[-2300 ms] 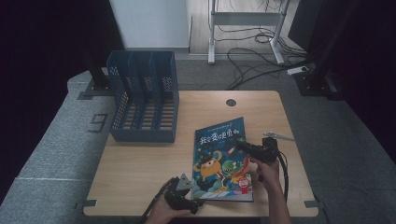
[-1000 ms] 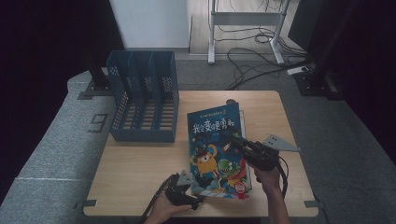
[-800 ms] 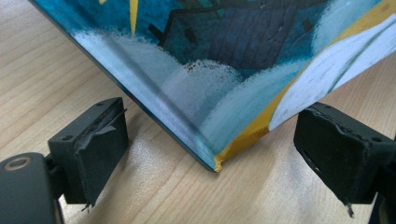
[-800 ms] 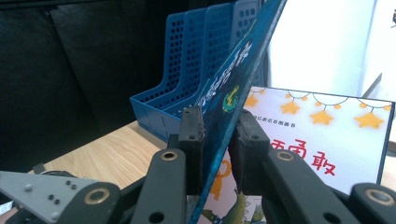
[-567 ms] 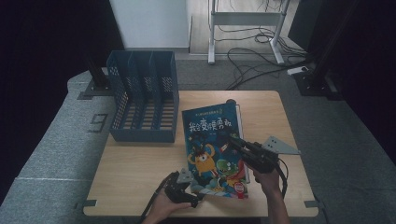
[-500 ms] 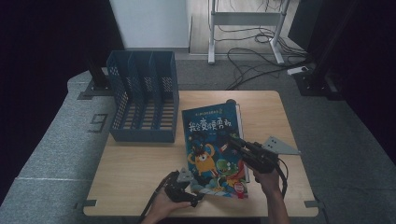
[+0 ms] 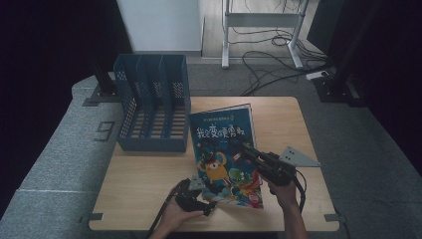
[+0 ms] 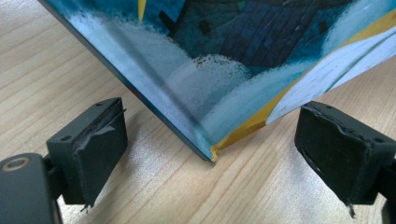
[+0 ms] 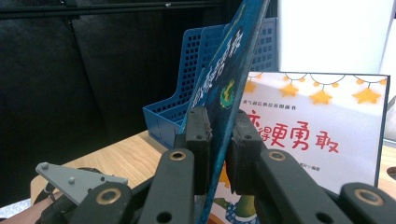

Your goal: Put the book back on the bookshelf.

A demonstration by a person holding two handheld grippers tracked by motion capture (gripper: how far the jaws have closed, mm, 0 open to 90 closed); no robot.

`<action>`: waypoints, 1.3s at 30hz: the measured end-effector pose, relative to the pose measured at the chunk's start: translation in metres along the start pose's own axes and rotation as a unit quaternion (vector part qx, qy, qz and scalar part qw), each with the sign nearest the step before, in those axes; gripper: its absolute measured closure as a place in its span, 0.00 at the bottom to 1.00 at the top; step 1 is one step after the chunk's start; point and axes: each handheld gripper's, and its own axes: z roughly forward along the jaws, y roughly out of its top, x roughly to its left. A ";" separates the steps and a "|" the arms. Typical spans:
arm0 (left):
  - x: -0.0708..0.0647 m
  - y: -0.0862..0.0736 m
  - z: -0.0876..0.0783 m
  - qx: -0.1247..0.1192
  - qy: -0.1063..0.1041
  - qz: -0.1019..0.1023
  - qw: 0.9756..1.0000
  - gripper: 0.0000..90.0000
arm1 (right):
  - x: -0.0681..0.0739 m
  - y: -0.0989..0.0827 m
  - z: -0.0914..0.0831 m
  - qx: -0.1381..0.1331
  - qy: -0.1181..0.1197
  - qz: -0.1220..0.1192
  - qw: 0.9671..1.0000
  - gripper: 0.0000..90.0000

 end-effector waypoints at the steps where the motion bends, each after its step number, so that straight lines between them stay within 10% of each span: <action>1: 0.000 0.000 0.000 0.000 0.001 0.000 1.000 0.10 | 0.000 0.000 0.000 0.000 0.000 -0.002 1.000 0.88; 28: -0.007 0.001 0.001 0.002 0.012 0.005 1.000 0.16 | -0.002 -0.003 -0.002 -0.006 0.004 0.001 1.000 0.88; 39: -0.002 0.013 0.008 0.019 0.021 0.002 1.000 0.15 | 0.005 0.001 -0.004 -0.011 -0.010 -0.034 0.999 0.88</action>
